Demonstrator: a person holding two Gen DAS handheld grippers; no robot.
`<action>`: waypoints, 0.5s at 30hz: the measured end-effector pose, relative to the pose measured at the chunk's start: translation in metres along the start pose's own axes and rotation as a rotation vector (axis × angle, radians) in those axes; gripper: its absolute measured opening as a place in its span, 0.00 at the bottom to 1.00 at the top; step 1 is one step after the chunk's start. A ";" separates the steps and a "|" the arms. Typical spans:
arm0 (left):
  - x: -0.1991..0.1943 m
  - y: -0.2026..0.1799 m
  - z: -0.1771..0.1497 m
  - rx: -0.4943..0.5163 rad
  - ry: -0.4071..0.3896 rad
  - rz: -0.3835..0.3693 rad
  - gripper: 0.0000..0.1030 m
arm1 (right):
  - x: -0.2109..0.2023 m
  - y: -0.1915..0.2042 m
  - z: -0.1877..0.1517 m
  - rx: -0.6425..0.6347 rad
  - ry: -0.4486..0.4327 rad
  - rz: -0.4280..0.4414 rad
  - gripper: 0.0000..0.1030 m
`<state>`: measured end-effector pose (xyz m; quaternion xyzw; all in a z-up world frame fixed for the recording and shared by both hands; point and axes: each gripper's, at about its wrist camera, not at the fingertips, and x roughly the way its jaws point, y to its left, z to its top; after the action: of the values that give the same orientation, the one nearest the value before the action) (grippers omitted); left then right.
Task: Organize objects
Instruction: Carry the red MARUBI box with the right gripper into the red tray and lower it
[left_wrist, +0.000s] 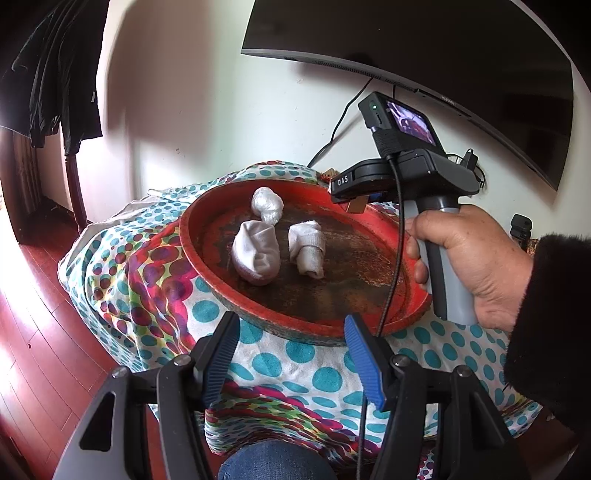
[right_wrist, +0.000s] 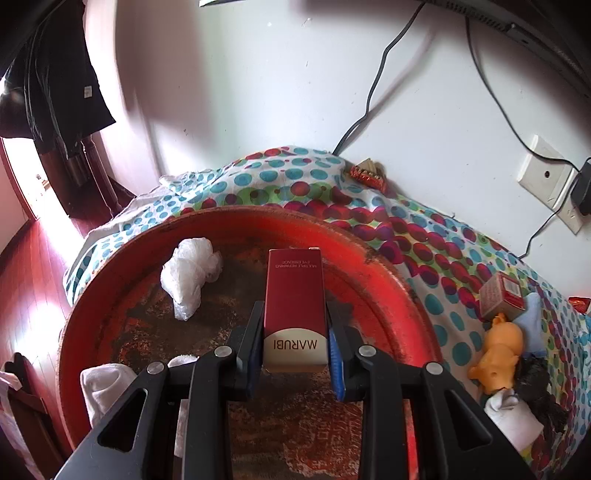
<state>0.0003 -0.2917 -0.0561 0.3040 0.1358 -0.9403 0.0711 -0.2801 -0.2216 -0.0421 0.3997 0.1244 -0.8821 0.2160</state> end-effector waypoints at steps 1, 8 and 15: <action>0.000 0.001 0.000 -0.001 0.001 -0.001 0.59 | 0.002 0.000 0.000 0.003 0.005 0.002 0.27; 0.003 0.004 0.001 -0.009 0.012 -0.003 0.59 | 0.017 0.004 0.004 0.008 0.035 -0.005 0.27; 0.004 0.007 0.002 -0.016 0.016 0.004 0.59 | 0.034 0.003 0.004 0.029 0.078 -0.006 0.27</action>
<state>-0.0024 -0.2988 -0.0585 0.3115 0.1434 -0.9364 0.0745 -0.3014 -0.2358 -0.0654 0.4366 0.1212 -0.8681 0.2026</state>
